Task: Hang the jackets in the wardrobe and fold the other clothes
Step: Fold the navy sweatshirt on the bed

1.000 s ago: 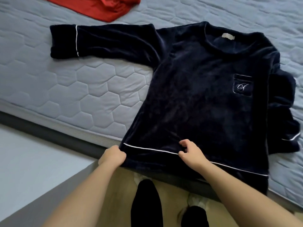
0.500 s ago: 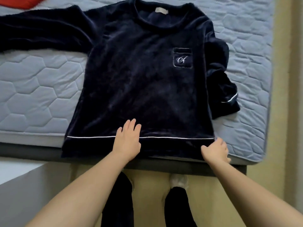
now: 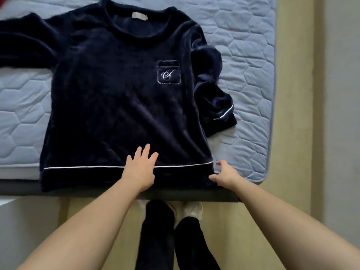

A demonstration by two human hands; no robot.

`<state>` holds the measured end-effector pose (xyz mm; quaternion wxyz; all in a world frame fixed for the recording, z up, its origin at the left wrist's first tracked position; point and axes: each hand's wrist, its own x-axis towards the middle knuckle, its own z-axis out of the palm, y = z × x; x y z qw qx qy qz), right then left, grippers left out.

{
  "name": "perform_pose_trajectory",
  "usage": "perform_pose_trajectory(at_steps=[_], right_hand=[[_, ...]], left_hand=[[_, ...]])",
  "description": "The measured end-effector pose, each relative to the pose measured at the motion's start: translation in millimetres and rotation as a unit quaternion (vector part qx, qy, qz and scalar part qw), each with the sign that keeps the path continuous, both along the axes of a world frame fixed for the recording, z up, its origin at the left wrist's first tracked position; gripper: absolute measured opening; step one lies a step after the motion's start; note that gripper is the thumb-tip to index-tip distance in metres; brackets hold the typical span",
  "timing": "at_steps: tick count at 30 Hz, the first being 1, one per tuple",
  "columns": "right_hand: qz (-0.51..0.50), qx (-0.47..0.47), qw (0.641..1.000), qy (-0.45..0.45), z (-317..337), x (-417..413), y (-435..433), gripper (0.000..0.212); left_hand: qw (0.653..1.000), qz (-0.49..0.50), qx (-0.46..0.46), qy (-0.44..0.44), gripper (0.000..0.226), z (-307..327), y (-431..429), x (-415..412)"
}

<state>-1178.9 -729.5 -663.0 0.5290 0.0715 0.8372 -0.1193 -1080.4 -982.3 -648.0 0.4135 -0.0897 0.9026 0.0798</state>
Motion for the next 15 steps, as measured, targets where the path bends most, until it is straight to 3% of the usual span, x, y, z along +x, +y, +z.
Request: perform_pose_trajectory(at_steps=[8,13,15], right_hand=[[-0.049,-0.024,0.979,0.196,21,-129,-41,0.063],[-0.060,-0.055,0.986,0.148,-13,-193,-51,0.075],[-0.017,-0.066,0.992,0.105,-32,-207,-55,0.065]], left_hand=[[0.995,0.032,0.034,0.083,0.049,33,-5,-110],[0.991,0.059,0.069,0.101,0.054,8,16,-159],[0.986,0.116,0.075,0.098,0.058,-6,31,-179]])
